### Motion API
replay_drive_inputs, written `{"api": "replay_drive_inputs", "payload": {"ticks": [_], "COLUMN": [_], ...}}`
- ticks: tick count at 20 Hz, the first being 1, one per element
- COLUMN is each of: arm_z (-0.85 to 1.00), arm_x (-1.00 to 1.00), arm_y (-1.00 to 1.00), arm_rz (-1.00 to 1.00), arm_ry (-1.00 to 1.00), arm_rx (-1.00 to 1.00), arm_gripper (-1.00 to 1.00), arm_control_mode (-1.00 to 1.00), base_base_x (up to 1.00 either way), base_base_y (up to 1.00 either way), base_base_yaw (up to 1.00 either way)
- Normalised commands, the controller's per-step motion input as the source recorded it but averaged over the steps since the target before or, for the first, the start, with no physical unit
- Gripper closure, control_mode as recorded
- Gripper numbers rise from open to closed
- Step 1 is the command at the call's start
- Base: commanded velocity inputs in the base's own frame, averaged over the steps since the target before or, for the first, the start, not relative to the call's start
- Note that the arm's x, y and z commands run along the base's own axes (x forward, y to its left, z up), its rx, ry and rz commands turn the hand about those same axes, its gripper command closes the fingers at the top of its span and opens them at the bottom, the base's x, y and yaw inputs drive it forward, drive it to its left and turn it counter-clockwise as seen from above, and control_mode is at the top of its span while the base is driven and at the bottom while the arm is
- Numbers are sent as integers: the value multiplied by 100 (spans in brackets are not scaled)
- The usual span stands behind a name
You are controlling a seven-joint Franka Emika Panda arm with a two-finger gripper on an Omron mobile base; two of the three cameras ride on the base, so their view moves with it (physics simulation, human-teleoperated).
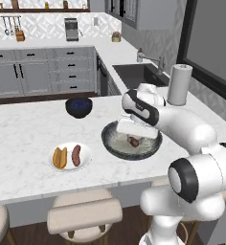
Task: Place one bun and one sausage from the bowl on each plate.
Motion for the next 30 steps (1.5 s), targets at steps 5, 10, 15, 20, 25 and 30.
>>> {"api": "replay_drive_inputs", "payload": {"ticks": [5,10,15,20,25,30], "arm_z": [77,63,46,12,0,0], "arm_x": [-65,-34,-27,-12,0,0], "arm_y": [0,0,16,26,0,0], "arm_rz": [0,-2,0,0,0,0], "arm_ry": [-15,-4,-8,-2,0,0], "arm_rx": [-2,0,-4,-2,0,0], "arm_gripper": [100,100,100,100,100,100], "arm_control_mode": [-100,-100,-100,100,100,100], "base_base_x": [0,0,0,-37,-35,14], "base_base_y": [0,0,0,60,100,100], "base_base_yaw": [0,0,0,0,0,0]}}
